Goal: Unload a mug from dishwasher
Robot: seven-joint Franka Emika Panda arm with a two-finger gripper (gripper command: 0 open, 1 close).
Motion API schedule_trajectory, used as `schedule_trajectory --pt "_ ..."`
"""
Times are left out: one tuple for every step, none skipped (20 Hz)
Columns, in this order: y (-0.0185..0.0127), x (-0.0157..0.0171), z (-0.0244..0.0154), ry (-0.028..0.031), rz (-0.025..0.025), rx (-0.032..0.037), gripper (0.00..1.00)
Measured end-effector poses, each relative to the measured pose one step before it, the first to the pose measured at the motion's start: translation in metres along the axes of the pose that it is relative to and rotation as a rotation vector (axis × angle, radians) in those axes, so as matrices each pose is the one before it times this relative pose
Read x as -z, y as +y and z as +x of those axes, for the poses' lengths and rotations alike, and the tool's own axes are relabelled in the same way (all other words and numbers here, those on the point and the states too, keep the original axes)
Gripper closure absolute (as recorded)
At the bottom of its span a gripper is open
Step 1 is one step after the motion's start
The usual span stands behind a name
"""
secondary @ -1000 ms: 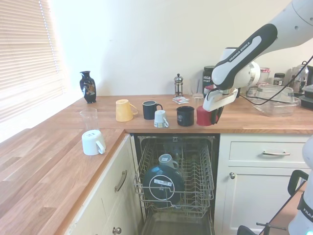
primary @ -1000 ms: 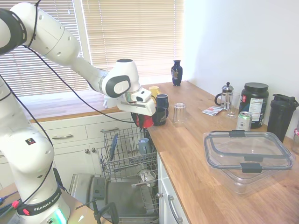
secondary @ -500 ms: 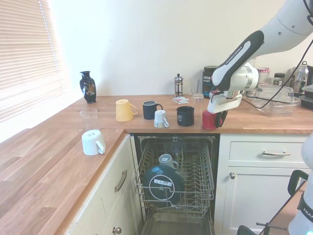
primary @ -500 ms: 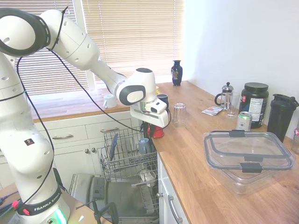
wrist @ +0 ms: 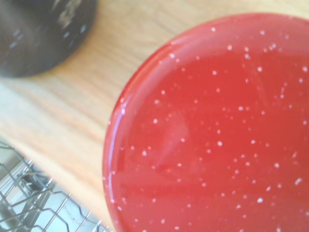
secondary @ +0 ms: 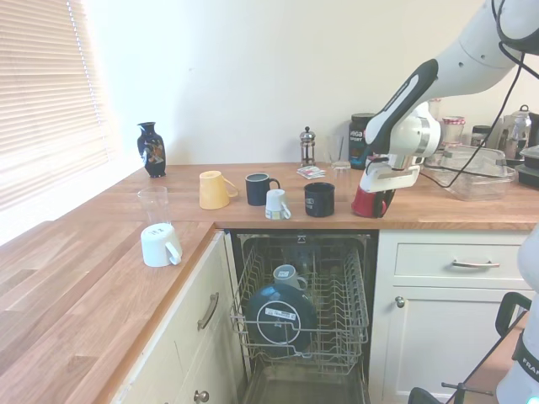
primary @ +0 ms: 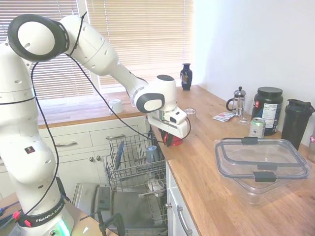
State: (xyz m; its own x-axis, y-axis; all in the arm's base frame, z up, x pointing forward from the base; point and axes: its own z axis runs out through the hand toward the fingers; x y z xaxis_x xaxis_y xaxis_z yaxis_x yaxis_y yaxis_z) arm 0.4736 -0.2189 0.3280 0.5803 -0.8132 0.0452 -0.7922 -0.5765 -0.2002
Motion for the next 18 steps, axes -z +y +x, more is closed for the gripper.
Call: schedule_trajectory --pt "-0.00085 -0.00027 0.00265 0.00031 -0.00109 -0.00094 1.0" --pt "-0.00093 0.00007 0.0023 -0.00309 -0.00168 -0.00228 1.0" --pt "-0.00101 -0.00057 0.00231 -0.00316 -0.00261 -0.00522 1.0" --pt "-0.00169 -0.00023 0.00268 -0.00008 -0.0033 -0.00637 1.0" --pt "-0.00171 -0.00025 0.00259 -0.00023 -0.0054 -0.00982 1.0" --pt "-0.002 -0.00019 0.00286 0.00154 -0.007 -0.00962 1.0" --pt "-0.00212 -0.00032 0.00293 0.00168 -0.00498 -0.00768 1.0" --pt "-0.00194 -0.00025 0.00275 0.00169 -0.00284 -0.00471 1.0" --pt "-0.00171 -0.00029 0.00214 -0.00212 -0.00394 -0.00213 1.0" --pt "-0.00163 -0.00034 0.00216 -0.00249 -0.00339 -0.00154 1.0" --pt "-0.00166 -0.00003 0.00211 -0.00018 -0.00175 -0.00055 1.0" --pt "-0.00143 -0.00043 0.00157 -0.00234 -0.00308 -0.00084 1.0" --pt "-0.00133 -0.00021 0.00132 -0.00192 -0.00257 -0.0005 1.0" --pt "-0.00122 0.00005 0.0013 -0.00174 -0.0019 0.00023 1.0" --pt "-0.00103 -0.00023 0.00113 -0.00207 -0.00171 0.00032 1.0" --pt "-0.00111 -0.00009 0.00091 -0.00289 -0.00215 0.00096 1.0" --pt "-0.00103 0.00003 0.00061 -0.00303 -0.00272 0.00058 1.0" --pt "-0.00097 0.00013 0.0006 -0.00333 -0.00432 0.00084 0.0"
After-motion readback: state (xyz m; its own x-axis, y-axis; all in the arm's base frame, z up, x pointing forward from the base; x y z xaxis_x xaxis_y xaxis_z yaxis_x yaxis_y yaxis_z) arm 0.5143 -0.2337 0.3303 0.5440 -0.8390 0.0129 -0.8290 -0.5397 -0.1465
